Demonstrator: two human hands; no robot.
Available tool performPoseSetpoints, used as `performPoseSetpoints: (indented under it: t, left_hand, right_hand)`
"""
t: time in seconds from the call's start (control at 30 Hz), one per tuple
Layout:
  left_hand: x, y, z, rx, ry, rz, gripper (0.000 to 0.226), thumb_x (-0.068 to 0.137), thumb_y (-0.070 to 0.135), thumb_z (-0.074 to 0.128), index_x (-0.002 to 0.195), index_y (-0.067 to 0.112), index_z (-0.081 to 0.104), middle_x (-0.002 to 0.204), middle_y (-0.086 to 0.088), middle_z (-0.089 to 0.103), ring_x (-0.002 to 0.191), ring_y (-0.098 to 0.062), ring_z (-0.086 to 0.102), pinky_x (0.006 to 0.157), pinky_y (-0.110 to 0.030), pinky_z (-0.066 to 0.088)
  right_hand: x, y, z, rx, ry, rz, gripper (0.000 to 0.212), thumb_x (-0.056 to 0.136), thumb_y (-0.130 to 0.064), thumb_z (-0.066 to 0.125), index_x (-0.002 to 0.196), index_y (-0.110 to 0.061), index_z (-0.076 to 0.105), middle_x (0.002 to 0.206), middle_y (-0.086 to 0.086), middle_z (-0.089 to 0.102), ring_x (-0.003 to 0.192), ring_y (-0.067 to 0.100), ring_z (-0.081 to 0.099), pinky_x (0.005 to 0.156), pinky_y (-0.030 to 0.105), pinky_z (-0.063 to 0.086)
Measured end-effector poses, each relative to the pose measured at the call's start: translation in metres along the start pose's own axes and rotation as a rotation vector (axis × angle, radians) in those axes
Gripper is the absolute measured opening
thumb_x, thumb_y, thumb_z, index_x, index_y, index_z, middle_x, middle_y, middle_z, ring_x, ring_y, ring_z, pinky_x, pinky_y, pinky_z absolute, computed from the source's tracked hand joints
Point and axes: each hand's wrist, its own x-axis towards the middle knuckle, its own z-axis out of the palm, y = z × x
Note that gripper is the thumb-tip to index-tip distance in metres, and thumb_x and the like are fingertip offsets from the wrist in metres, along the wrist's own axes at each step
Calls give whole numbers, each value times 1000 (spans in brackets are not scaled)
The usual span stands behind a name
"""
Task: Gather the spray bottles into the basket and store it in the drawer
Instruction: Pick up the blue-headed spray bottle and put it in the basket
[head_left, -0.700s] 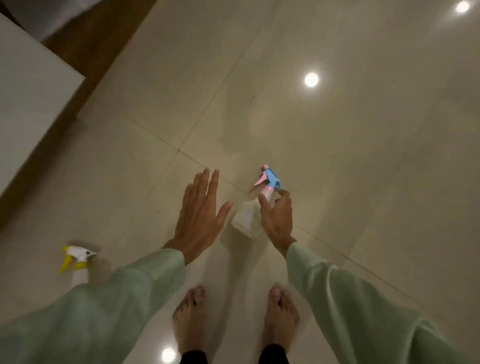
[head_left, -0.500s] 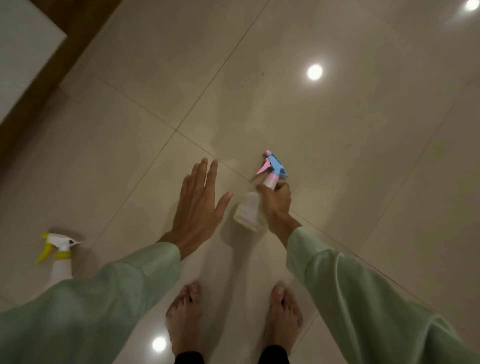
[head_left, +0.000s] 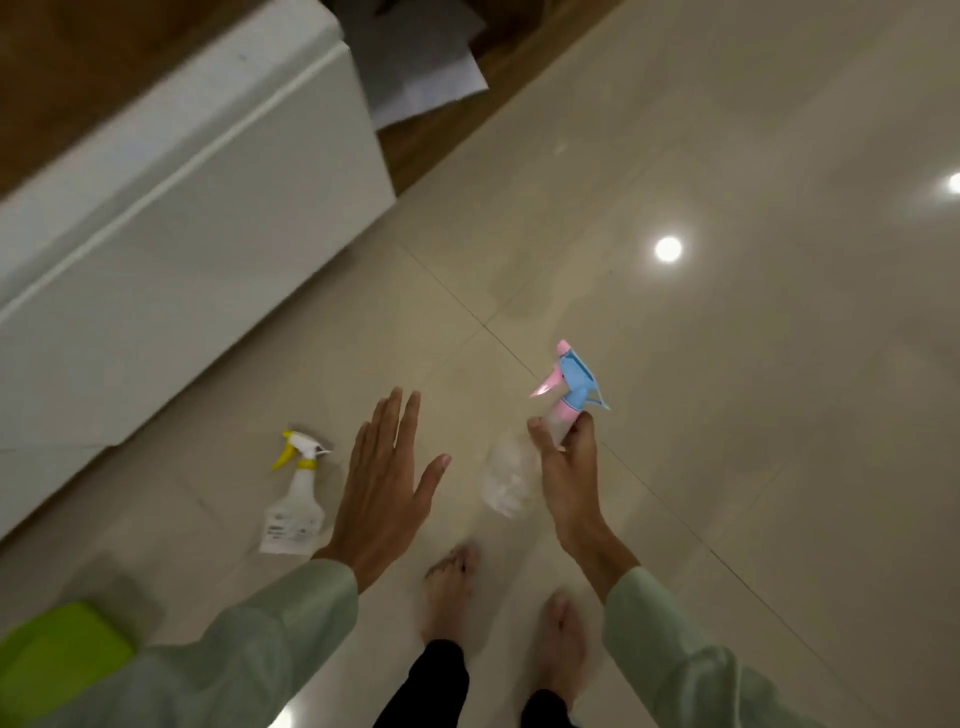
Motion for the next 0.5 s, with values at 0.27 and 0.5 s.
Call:
performPoseSetpoints:
  t: [0.27,0.5]
  left_hand:
    - [-128,-65,-117,-16,203,-139,73,98,58,30,158,24,7,168,0,4,155,-20,6,126,-40,10]
    - [-257,-149,-171,-30,371,-341,71,100,50,41,157,25,7,168,-1,9,155,-19,9,124,-35,10]
  right_hand:
    - [-145,-56,87,-113,-258,-150,17,91,-4,70,108,-2,66,111,20,71,106,37,66,96,52,50]
    - [-265,-42,178,-276,-406,-305,26,91,-16,72,115,-9,68,105,-3,73,99,5,67,94,35,53]
